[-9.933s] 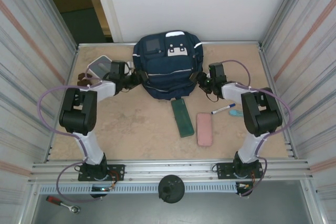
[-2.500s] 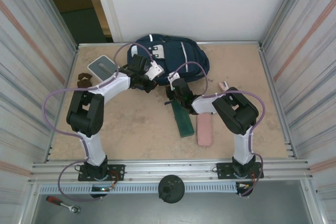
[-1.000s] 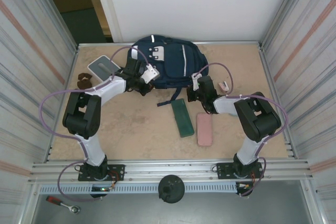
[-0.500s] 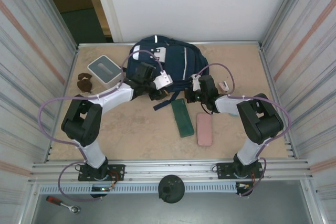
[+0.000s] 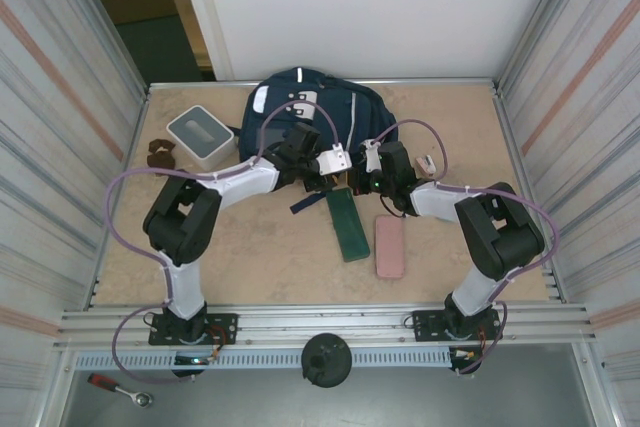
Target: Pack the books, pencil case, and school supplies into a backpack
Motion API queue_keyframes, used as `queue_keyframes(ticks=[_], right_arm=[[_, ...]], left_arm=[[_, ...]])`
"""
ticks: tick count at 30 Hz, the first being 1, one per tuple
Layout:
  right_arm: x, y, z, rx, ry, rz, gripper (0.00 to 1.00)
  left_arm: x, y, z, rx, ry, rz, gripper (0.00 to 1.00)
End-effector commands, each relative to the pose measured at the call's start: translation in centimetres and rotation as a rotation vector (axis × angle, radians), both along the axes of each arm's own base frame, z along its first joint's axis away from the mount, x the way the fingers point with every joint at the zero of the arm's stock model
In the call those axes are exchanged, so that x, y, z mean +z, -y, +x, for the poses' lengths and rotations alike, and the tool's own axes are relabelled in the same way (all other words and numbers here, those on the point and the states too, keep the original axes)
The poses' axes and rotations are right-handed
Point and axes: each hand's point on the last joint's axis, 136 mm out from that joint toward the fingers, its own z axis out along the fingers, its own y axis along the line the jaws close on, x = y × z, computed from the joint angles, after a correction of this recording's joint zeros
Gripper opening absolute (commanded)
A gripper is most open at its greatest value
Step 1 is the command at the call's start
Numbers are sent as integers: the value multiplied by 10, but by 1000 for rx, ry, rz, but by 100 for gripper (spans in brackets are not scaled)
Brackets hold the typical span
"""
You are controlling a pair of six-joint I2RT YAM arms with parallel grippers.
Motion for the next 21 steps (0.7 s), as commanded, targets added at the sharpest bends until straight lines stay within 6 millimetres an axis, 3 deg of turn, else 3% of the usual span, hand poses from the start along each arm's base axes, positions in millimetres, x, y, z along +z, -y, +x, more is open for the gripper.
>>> queue_keyframes(ticks=[1, 5, 11, 16, 21], right_arm=[[31, -12, -2, 34, 47, 75, 0], [30, -8, -4, 25, 42, 68, 0], [10, 22, 0, -107, -26, -34, 0], [3, 45, 0, -200, -51, -111, 0], [-4, 68, 4, -279, -81, -180, 0]], left_arm=[[6, 3, 17, 6, 61, 9, 47], [1, -3, 25, 35, 56, 20, 25], [27, -16, 24, 57, 52, -80, 0], [47, -32, 23, 76, 61, -161, 0], [52, -53, 27, 116, 67, -197, 0]])
